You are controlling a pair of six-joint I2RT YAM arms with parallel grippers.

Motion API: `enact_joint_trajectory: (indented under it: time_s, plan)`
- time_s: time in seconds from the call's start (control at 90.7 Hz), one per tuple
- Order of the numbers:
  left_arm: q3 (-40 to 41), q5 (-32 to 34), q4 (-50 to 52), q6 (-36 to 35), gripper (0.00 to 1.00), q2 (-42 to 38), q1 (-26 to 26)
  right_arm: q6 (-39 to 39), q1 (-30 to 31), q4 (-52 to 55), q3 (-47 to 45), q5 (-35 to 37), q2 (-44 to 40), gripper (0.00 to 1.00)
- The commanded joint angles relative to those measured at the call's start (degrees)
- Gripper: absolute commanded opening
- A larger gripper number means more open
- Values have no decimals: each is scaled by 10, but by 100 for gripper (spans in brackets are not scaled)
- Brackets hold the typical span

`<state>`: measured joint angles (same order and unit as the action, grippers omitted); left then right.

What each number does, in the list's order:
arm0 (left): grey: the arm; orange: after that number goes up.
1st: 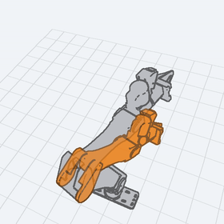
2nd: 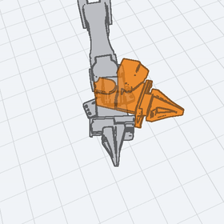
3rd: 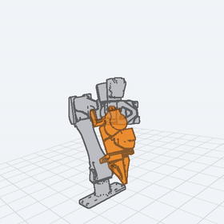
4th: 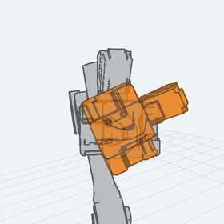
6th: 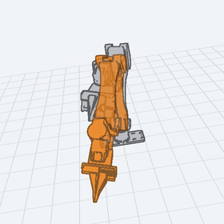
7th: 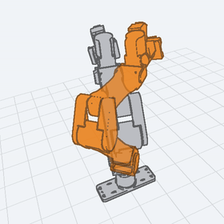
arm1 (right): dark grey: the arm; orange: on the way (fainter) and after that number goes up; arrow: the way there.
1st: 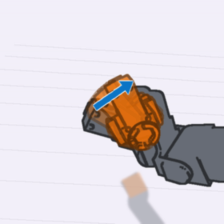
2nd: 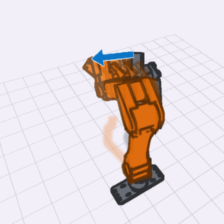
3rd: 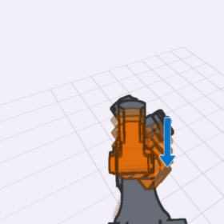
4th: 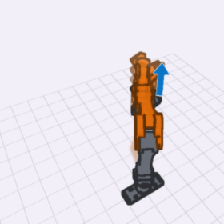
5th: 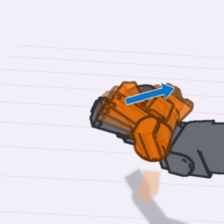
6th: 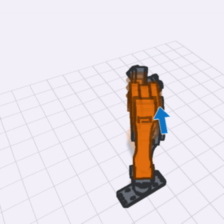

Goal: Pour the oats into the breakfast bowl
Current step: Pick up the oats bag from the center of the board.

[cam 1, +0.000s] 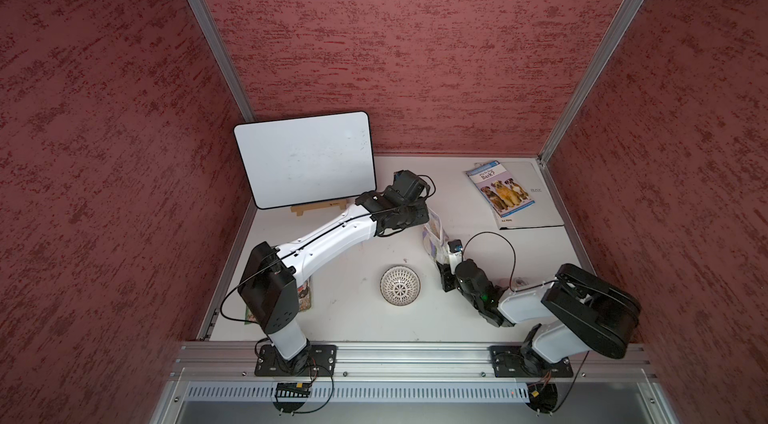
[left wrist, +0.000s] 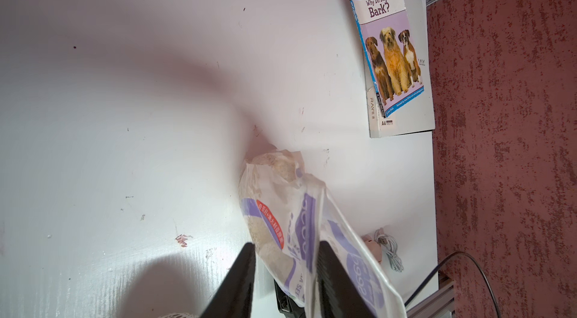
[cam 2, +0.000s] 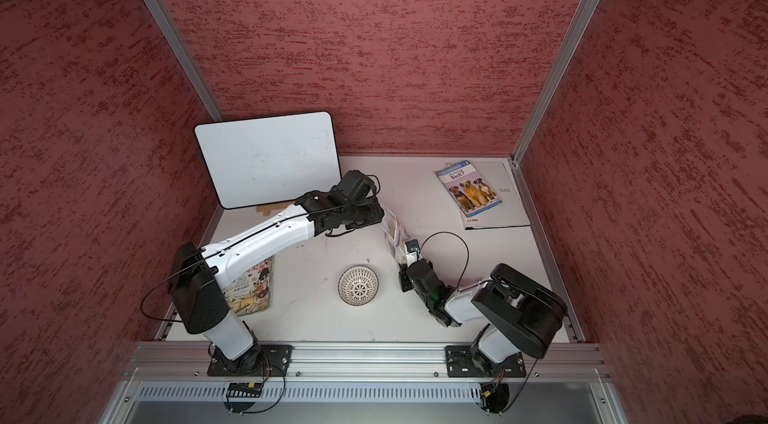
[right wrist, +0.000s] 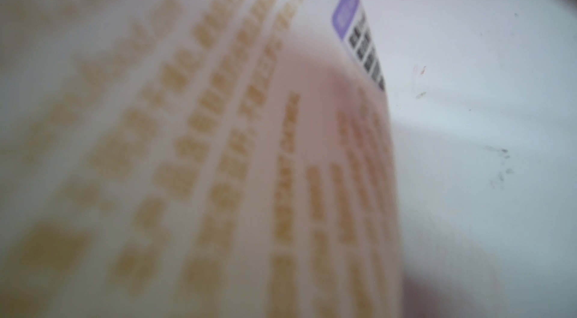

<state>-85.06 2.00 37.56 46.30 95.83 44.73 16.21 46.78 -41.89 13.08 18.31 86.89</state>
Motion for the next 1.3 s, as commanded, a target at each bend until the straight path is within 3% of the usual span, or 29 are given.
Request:
enact_joint_trajectory:
  time_s: [0.0,0.198,0.804,1.102,1.289]
  plan:
    - [10,5,-12,-11,42,-37,-3,8,4,17,9,18,-8,0]
    - [47,11,-25,-28,58,-84,-7,9,4,47,17,22,-21,0]
    - [190,52,-80,-61,90,-248,-30,22,4,158,34,25,-130,0]
    - [261,54,-104,-73,100,-313,-51,23,4,183,40,21,-143,0]
    - [316,51,-106,-84,100,-355,-81,29,4,233,48,17,-194,0]
